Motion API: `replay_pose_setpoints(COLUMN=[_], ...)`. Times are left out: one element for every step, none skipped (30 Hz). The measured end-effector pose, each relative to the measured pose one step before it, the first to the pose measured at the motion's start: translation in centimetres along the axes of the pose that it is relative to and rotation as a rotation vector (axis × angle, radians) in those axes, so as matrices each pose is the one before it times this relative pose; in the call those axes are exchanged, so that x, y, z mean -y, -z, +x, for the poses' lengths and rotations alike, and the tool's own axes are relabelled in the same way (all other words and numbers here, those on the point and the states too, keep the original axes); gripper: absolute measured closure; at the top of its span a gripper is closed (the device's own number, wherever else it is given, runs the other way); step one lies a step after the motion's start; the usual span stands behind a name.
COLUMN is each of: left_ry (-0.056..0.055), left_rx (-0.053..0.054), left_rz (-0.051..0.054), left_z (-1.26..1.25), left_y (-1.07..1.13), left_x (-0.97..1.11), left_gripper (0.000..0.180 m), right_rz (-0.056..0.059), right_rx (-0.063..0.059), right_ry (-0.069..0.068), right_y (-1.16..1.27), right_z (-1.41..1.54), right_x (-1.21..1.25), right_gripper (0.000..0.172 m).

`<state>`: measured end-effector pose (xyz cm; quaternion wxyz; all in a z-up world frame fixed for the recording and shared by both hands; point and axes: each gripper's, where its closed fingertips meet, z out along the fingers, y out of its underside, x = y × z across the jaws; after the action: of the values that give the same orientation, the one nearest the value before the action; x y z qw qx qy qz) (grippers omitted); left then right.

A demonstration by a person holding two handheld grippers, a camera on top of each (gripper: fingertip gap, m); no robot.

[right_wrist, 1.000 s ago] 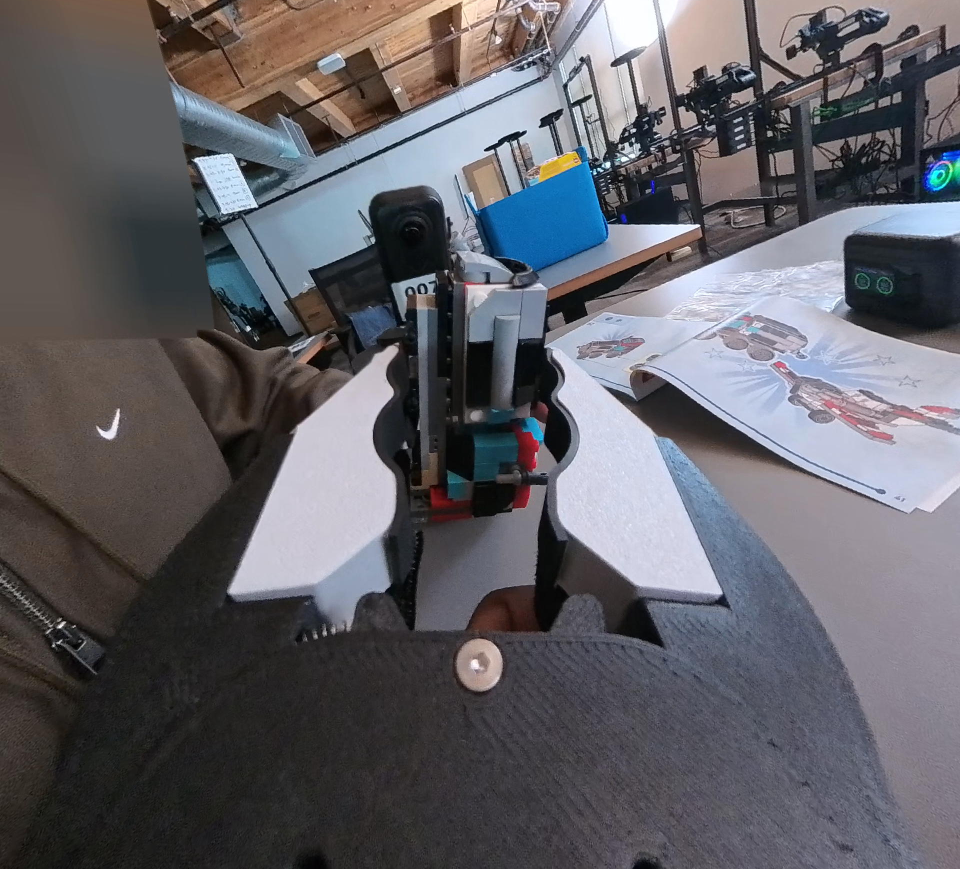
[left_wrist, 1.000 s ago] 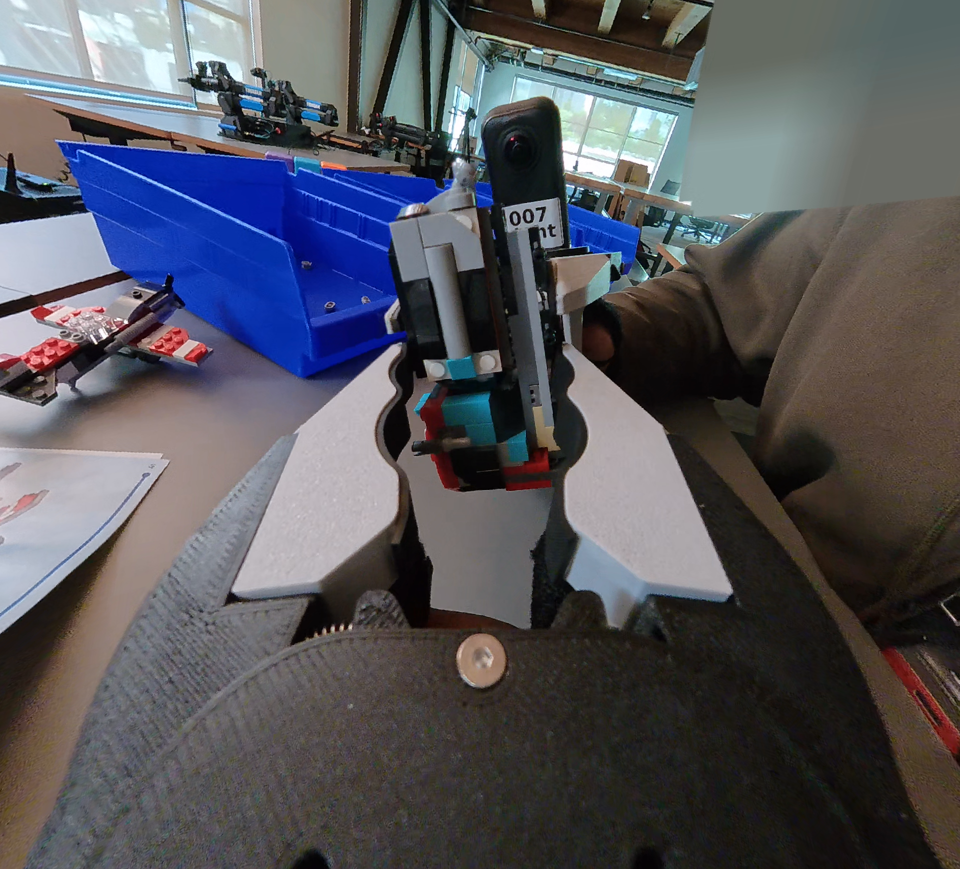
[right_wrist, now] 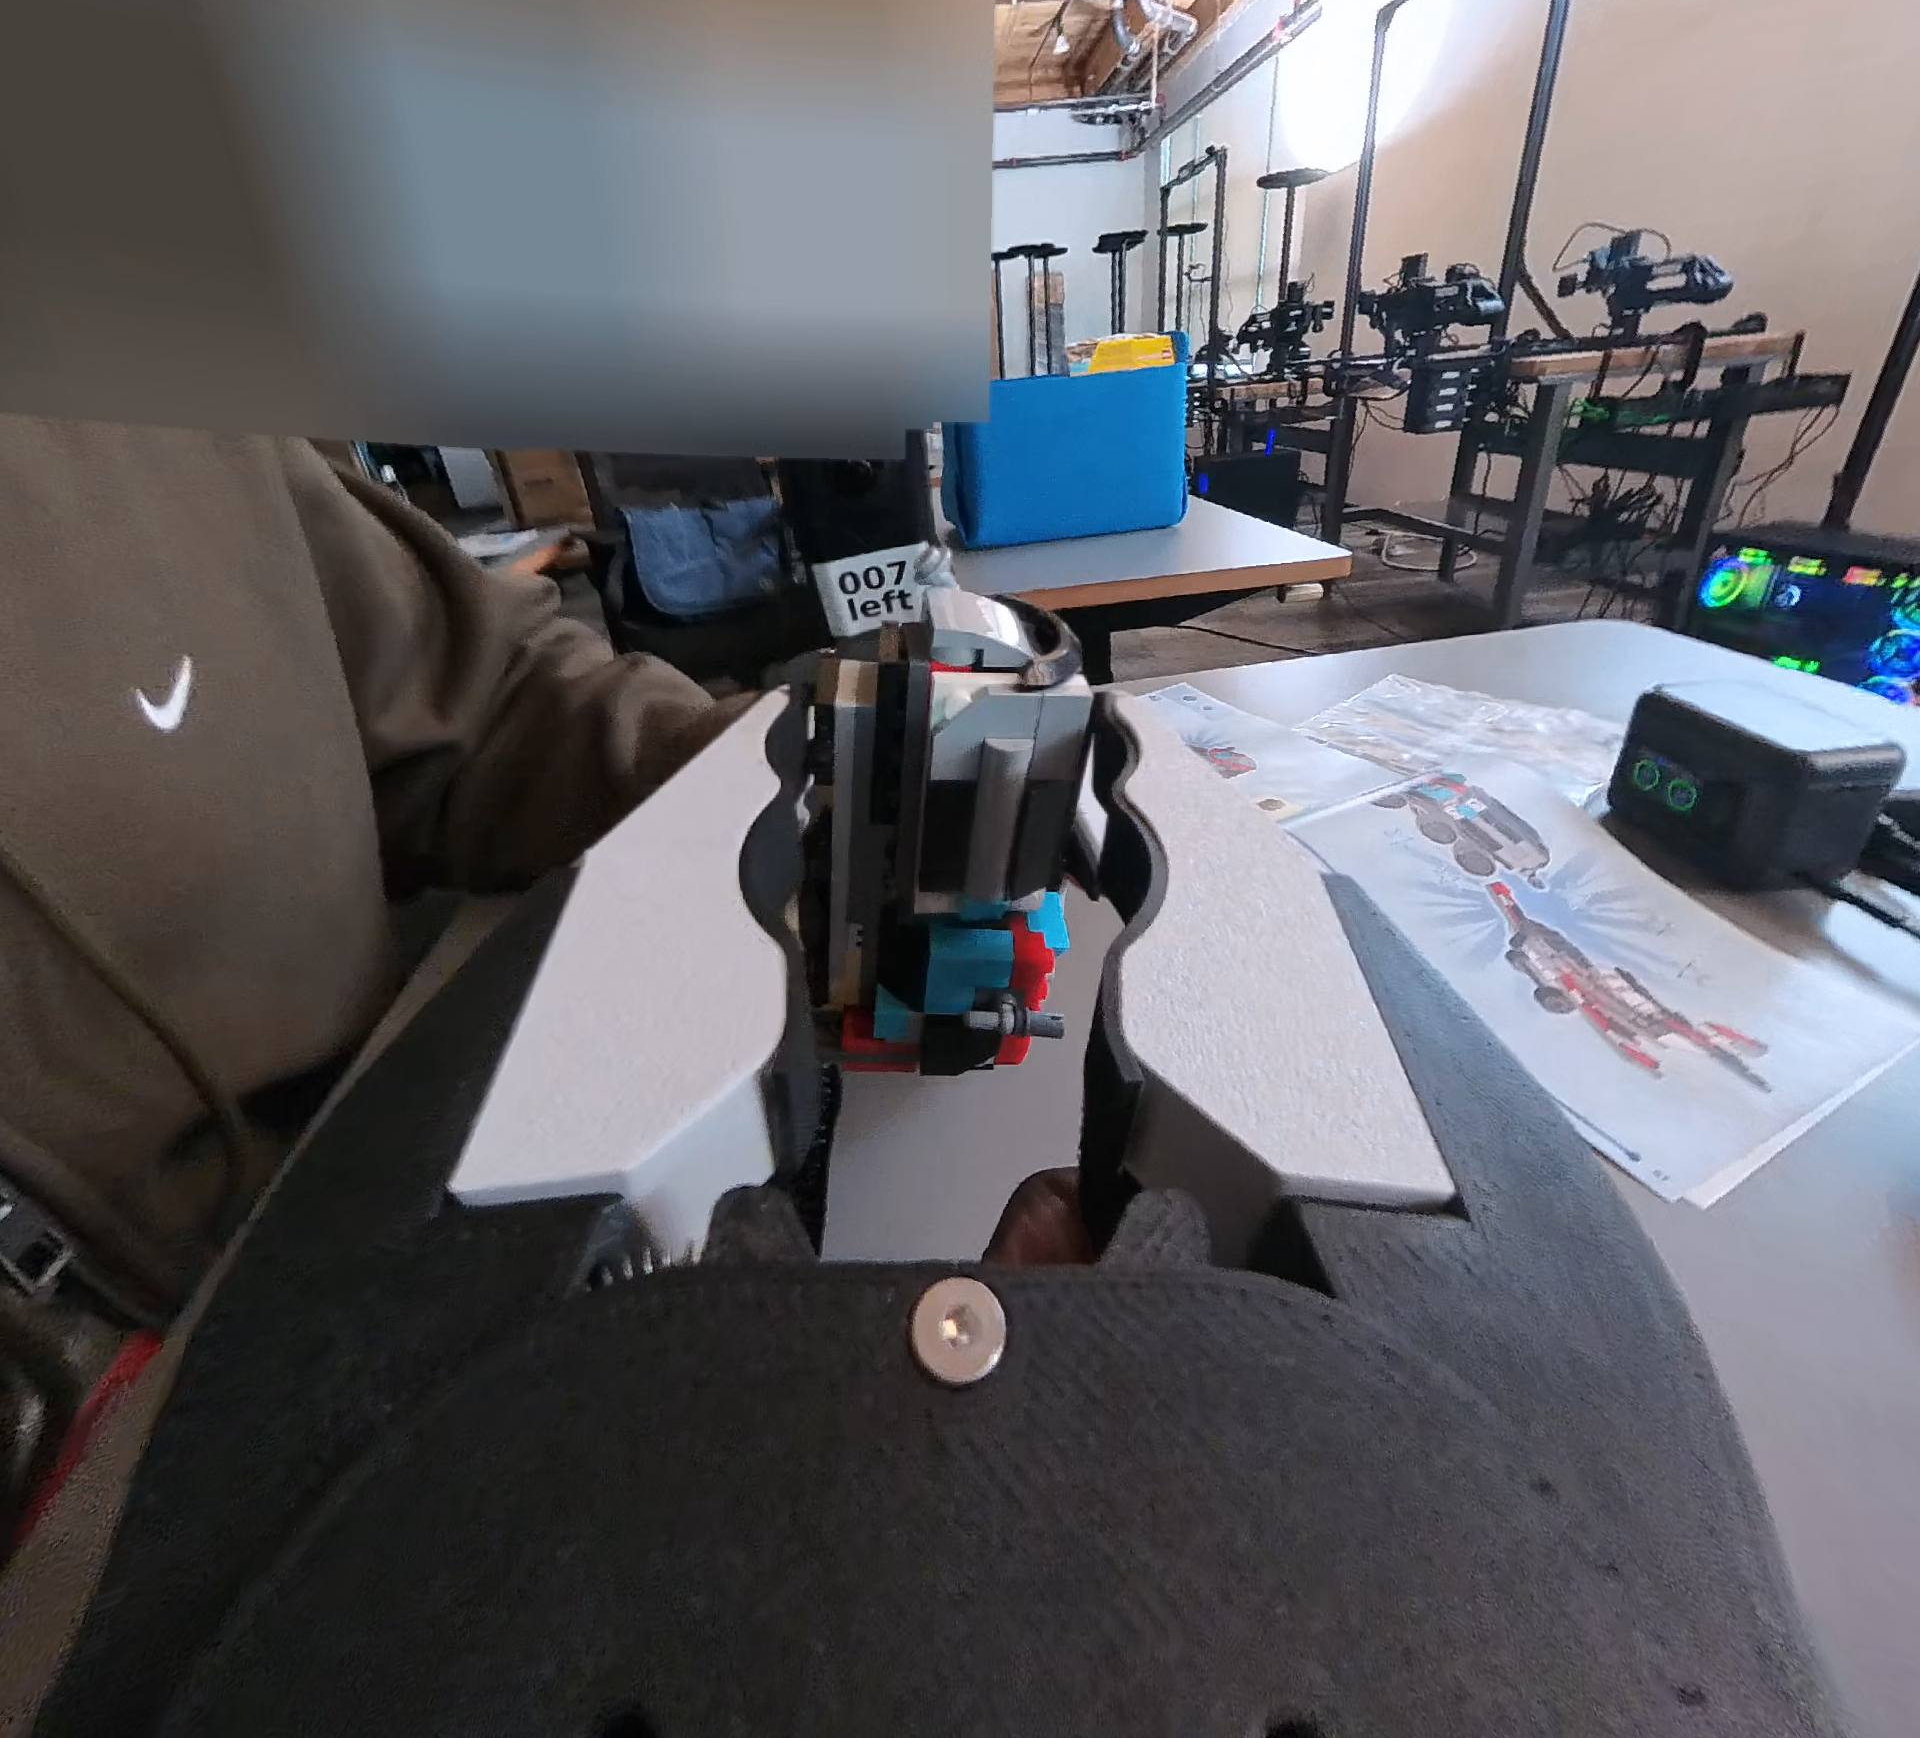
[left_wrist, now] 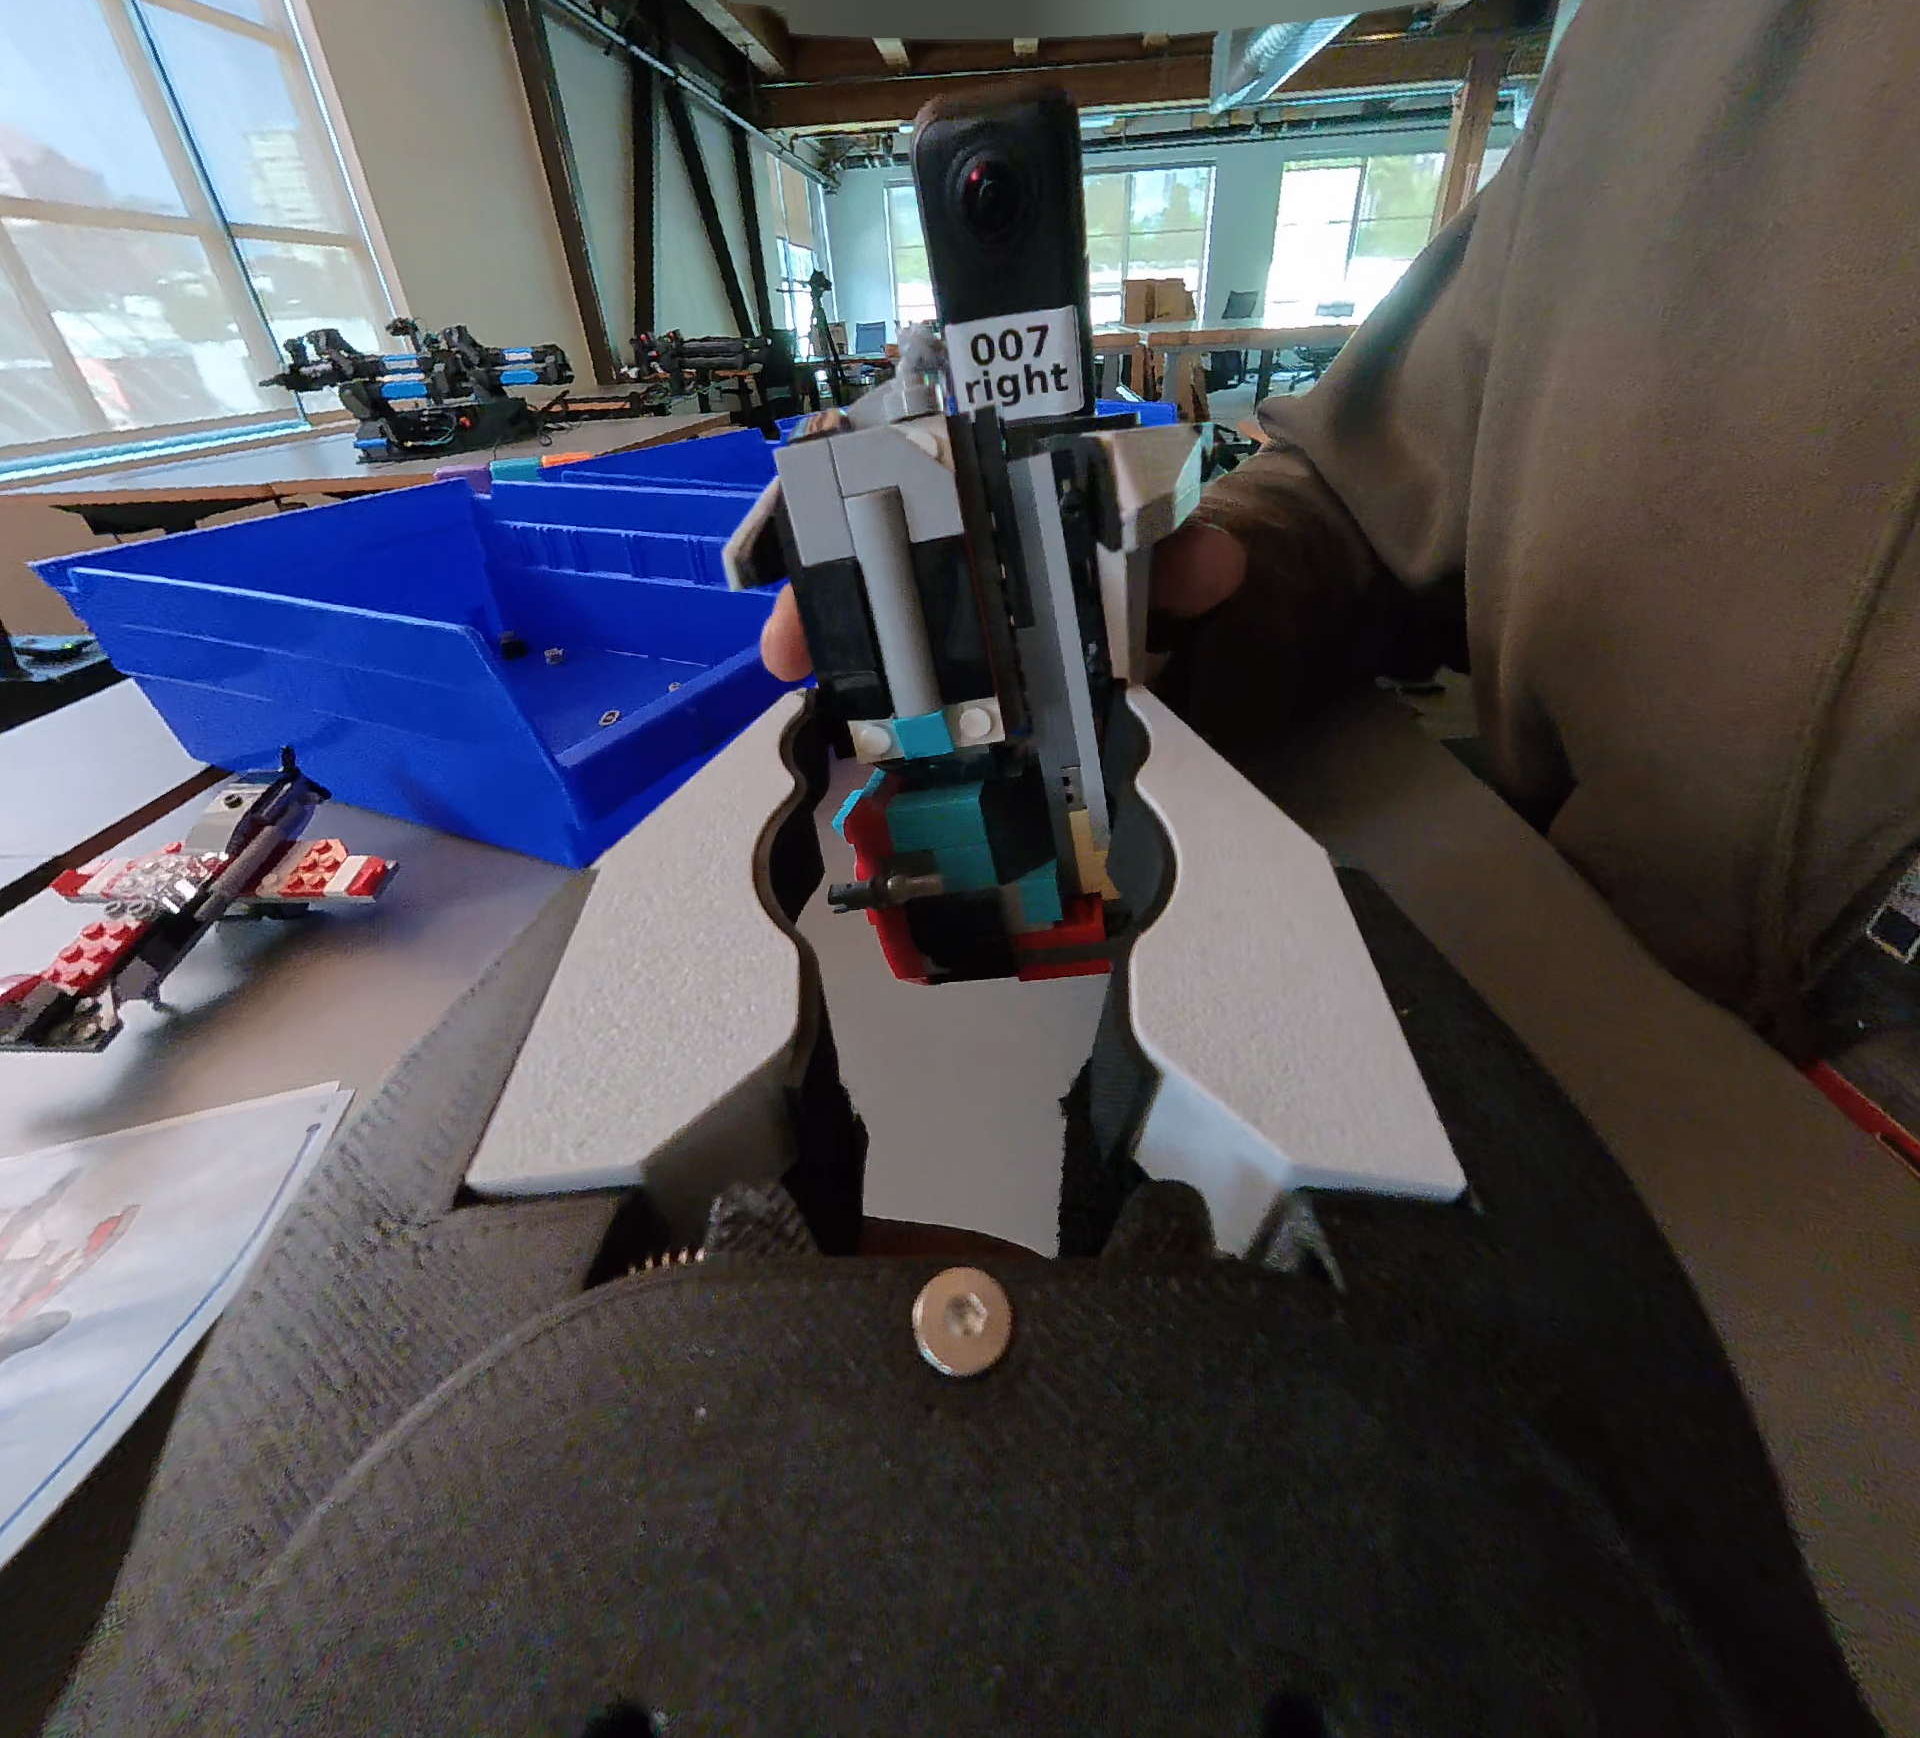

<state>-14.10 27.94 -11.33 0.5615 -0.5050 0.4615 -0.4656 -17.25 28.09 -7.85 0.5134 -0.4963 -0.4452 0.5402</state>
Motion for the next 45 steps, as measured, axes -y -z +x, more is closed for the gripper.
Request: replay_pose_setpoints(left_ry=[-0.0117,-0.009,-0.0087,-0.006,-0.0033,-0.0031,-0.0008,-0.0012,-0.0036,-0.0028,-0.0026,-0.0011,-0.0006,-0.0004,-0.0002,0.0001,-0.0013,-0.0011,-0.0019,-0.0029,-0.0033,-0.0043,-0.0041,-0.0023,-0.0045,-0.0052,-0.003,-0.0024,-0.0023,-0.002,0.0009,0.0005,-0.0012,0.0,0.0006,0.0006,0.0,0.0029,0.0047,0.0057,0.0067,0.0056,0.0026,0.0044,0.0067], left_rx=[-0.0022,-0.0045,-0.0021,0.0006,-0.0008,0.0006,-0.0001,-0.001,-0.0007,-0.0006,-0.0018,-0.0015,-0.0012,0.0003,0.0,-0.0008,-0.0001,-0.0001,-0.0004,0.0007,0.0005,0.0017,0.0024,0.0008,0.0018,0.0021,0.0021,0.0007,-0.001,-0.0014,-0.002,-0.0007,0.0004,-0.0001,-0.0004,-0.0005,-0.0002,-0.001,-0.002,-0.0018,-0.0032,-0.0009,-0.0014,-0.0006,-0.0013], left_rz=[-0.0004,-0.0005,-0.0015,-0.0023,-0.0018,-0.0007,-0.0002,0.0008,0.0007,-0.0003,-0.0001,0.0007,0.0005,-0.0009,-0.0002,-0.0011,-0.0038,-0.0019,-0.0018,-0.0032,-0.0022,-0.0034,-0.0053,-0.0027,-0.0028,-0.0028,-0.0023,-0.002,-0.0005,-0.0014,0.0006,-0.0001,-0.0011,-0.0016,0.0,0.0004,-0.0016,-0.0016,-0.0011,-0.0013,-0.0024,-0.004,-0.0009,0.0024,0.0019], left_z=[0.081,0.101,0.083,0.026,0.032,0.012,-0.004,0.014,0.033,0.029,0.058,0.033,0.02,0.003,0.008,0.013,-0.004,-0.006,0.026,0.012,0.012,0.01,-0.013,0.015,0.008,0.009,-0.009,0.004,0.025,0.037,0.043,0.013,0.008,0.014,0.0,0.01,0.007,0.009,0.004,0.007,0.015,-0.021,0.021,0.03,0.004], left_y=[0.001,-0.002,-0.014,-0.024,-0.022,-0.009,0.002,0.006,0.012,-0.003,-0.003,0.008,0.007,-0.003,0.002,-0.002,-0.013,0.003,-0.013,-0.002,-0.01,-0.008,-0.027,-0.006,-0.012,-0.011,-0.008,0.008,0.017,0.004,-0.003,0.001,-0.01,-0.007,-0.001,-0.003,-0.018,-0.023,-0.02,-0.019,-0.023,-0.032,-0.026,-0.018,-0.011], left_x=[-0.009,-0.002,-0.025,-0.038,-0.024,-0.016,-0.003,0.012,0.006,0.0,0.004,0.002,0.009,-0.002,-0.001,-0.016,-0.045,-0.017,-0.023,-0.042,-0.017,-0.041,-0.07,-0.024,-0.032,-0.03,-0.018,-0.024,-0.002,-0.015,0.02,-0.002,-0.012,-0.021,-0.002,0.016,-0.023,-0.026,-0.024,-0.016,-0.023,-0.055,-0.005,0.032,0.03], left_gripper=[0.126,0.126,0.126,0.126,0.126,0.126,0.126,0.126,0.126,0.126,0.126,0.126,0.126,0.126,0.126,0.126,0.126,0.126,0.126,0.126,0.126,0.126,0.126,0.126,0.126,0.126,0.126,0.127,0.127,0.127,0.128,0.128,0.128,0.128,0.128,0.128,0.128,0.128,0.127,0.127,0.127,0.127,0.125,0.124,0.124], right_rz=[-0.0023,-0.0003,0.0004,0.0022,0.0041,0.0046,0.0041,0.0041,0.0037,0.0029,0.0033,0.0024,0.0015,-0.0002,0.0,0.0006,-0.0011,-0.0005,-0.0006,-0.0016,-0.001,-0.0013,-0.0028,-0.0017,-0.0013,-0.0012,-0.0005,-0.0004,-0.0011,-0.002,-0.0019,-0.0021,-0.0021,-0.0011,0.0013,0.0031,0.0023,0.0021,0.0044,0.0054,0.0034,0.0016,0.0036,0.0047,0.0042], right_rx=[-0.0009,-0.0005,0.0002,-0.0009,0.0,0.0004,-0.0004,-0.0007,0.0001,0.0005,-0.0003,-0.0009,-0.0002,0.0003,0.0005,0.0006,0.0007,0.0012,0.002,0.0021,0.0029,0.0033,0.003,0.0036,0.0051,0.0059,0.0046,0.0034,0.0052,0.006,0.0042,0.0024,0.0007,-0.0002,0.0,0.0,-0.0001,-0.0008,-0.0023,-0.0026,-0.0023,-0.0035,-0.0016,0.0009,-0.0007], right_ry=[0.0161,0.0161,0.0146,0.0108,0.0067,0.0036,0.0021,0.0035,0.0041,0.0018,0.002,0.0032,0.0012,-0.0012,0.0004,0.0008,-0.0011,0.0009,0.0026,0.002,0.002,0.0014,0.0002,0.0015,0.0044,0.0039,0.001,-0.0006,-0.0012,-0.0037,-0.0031,0.0005,0.0037,0.0031,0.0008,0.0,0.0002,0.0001,-0.0009,-0.0005,-0.0001,0.0005,-0.0019,-0.0034,0.0008], right_y=[-0.021,-0.014,0.002,0.012,0.02,0.007,0.009,0.009,0.002,-0.006,0.001,-0.01,-0.006,0.001,0.0,0.007,0.01,0.016,0.006,0.011,0.017,0.022,0.029,0.031,0.042,0.039,0.026,0.025,-0.001,-0.017,-0.018,-0.009,0.003,-0.003,0.012,0.013,0.008,0.02,0.017,0.011,0.004,-0.007,0.009,0.013,0.014], right_z=[-0.138,-0.131,-0.1,-0.049,-0.031,-0.029,-0.009,-0.014,-0.041,-0.044,-0.041,-0.035,-0.028,-0.003,-0.004,-0.013,0.012,-0.011,-0.019,-0.025,-0.026,-0.037,-0.01,-0.02,-0.03,-0.045,-0.028,-0.013,-0.061,-0.069,-0.05,-0.03,-0.013,-0.004,0.004,-0.012,0.001,0.019,0.043,0.03,0.019,0.042,0.027,0.003,0.004], right_x=[-0.007,0.009,0.007,-0.001,0.001,-0.002,0.001,0.011,0.014,0.022,0.03,0.004,0.001,-0.002,0.0,0.0,-0.036,-0.026,-0.018,-0.022,-0.012,-0.037,-0.038,-0.021,-0.034,-0.023,-0.025,-0.024,-0.027,-0.013,-0.011,-0.002,-0.02,-0.016,0.01,0.007,0.004,-0.006,0.007,0.011,-0.01,-0.007,0.024,0.031,0.036], right_gripper=[0.117,0.117,0.117,0.118,0.118,0.118,0.118,0.118,0.118,0.119,0.119,0.119,0.119,0.119,0.119,0.119,0.121,0.121,0.119,0.12,0.12,0.119,0.119,0.119,0.119,0.119,0.119,0.119,0.117,0.116,0.116,0.116,0.116,0.116,0.116,0.116,0.116,0.116,0.118,0.118,0.118,0.119,0.12,0.12,0.12])
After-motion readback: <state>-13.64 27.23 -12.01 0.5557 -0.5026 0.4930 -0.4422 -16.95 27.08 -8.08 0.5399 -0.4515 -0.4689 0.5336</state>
